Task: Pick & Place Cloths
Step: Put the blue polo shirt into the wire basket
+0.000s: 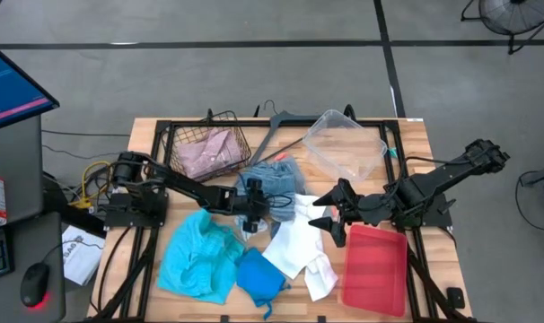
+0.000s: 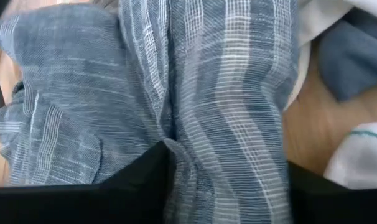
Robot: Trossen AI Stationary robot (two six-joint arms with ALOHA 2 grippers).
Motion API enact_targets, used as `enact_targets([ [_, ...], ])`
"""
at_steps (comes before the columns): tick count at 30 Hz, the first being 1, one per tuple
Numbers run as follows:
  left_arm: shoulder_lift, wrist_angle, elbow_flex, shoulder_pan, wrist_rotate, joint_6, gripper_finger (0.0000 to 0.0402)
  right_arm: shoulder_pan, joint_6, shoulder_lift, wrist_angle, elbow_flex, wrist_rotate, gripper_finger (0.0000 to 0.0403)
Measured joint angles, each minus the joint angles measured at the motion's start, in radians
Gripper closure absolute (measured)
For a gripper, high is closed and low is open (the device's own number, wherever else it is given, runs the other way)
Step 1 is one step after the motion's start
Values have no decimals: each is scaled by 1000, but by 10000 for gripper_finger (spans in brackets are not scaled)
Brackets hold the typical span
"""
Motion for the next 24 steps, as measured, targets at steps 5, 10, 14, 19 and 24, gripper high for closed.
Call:
enact_targets([
  [5, 6, -3, 5, -3, -7, -10, 358, 0, 0, 0, 3, 0, 0, 94],
  [10, -65, -27, 5, -2, -13, -39, 378, 0, 0, 0, 5, 0, 0, 94],
  [14, -154, -17, 7, -2, -9, -44, 378, -2, 0, 0, 9, 0, 1, 94],
  [19, -294, -13, 43, -6, -6, -85, 378, -2, -1, 0, 9, 0, 2, 94],
  [24, -459, -15, 95, -8, -61, -83, 378, -2, -1, 0, 8, 0, 2, 94],
])
